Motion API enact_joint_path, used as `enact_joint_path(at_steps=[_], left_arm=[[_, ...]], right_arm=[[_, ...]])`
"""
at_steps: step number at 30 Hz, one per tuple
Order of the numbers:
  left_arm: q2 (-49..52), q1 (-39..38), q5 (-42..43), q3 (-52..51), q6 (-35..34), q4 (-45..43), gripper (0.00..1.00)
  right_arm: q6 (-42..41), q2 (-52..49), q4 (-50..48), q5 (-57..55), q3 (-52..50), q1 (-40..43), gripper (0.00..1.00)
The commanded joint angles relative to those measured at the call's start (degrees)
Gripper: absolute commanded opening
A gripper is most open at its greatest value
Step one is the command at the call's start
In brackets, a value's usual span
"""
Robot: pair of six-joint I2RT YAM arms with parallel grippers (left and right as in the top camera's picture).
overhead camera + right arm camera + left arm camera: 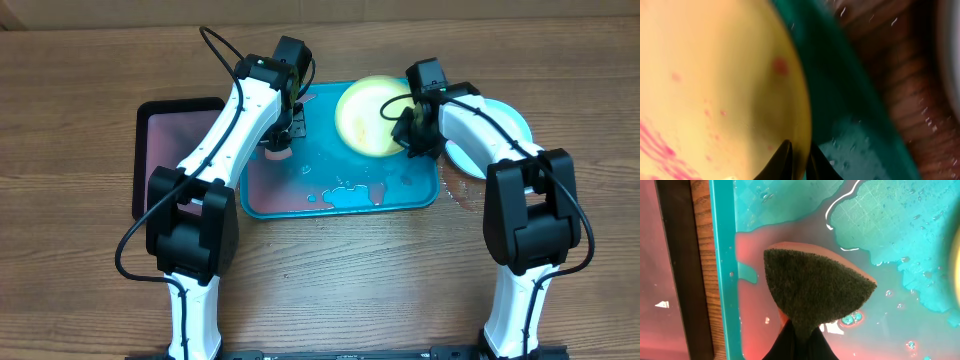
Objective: Clean dirty plates on tray and stack at the side
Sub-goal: 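Pull the yellow plate toward the tray center with the right gripper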
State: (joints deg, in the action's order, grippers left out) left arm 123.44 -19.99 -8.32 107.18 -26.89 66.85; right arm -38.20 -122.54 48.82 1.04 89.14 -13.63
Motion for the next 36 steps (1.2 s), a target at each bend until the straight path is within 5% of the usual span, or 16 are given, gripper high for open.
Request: enact_joint_path(at_steps=[1,9,15,18,22,29,36], left_arm=[[0.6,0.1,0.4,-0.2,-0.6,0.0,0.04],[0.6,0.1,0.4,-0.2,-0.5,0.2,0.04],[0.6,0.1,0.5,-0.2,-0.6,0.1,0.04],[0.6,0.1,0.4,-0.2,-0.6,-0.1,0.04],[0.6,0.1,0.5,-0.2,-0.6,0.0,0.04],[0.6,0.1,0.5,-0.2,-0.6,0.0,0.04],[0.6,0.1,0.5,-0.2,-0.6,0.0,0.04]], right_arm=[[3.4,-0.9,3.7,2.3,-0.3,-3.0,0.11],[17.4,0.1,13.2,9.3,0.0,-8.7,0.13],[27.7,1.4,14.5,9.1,2.1,-8.0,0.38],[33.6,1.3,9.7,5.9,2.3,-7.2,0.6],[40.0,1.0,1.4,2.5,2.0,-7.1,0.7],[44.5,0.5,-6.2,3.6,0.8,-7.2,0.64],[42.2,-1.5,-7.0,5.3,0.8,-7.2,0.28]])
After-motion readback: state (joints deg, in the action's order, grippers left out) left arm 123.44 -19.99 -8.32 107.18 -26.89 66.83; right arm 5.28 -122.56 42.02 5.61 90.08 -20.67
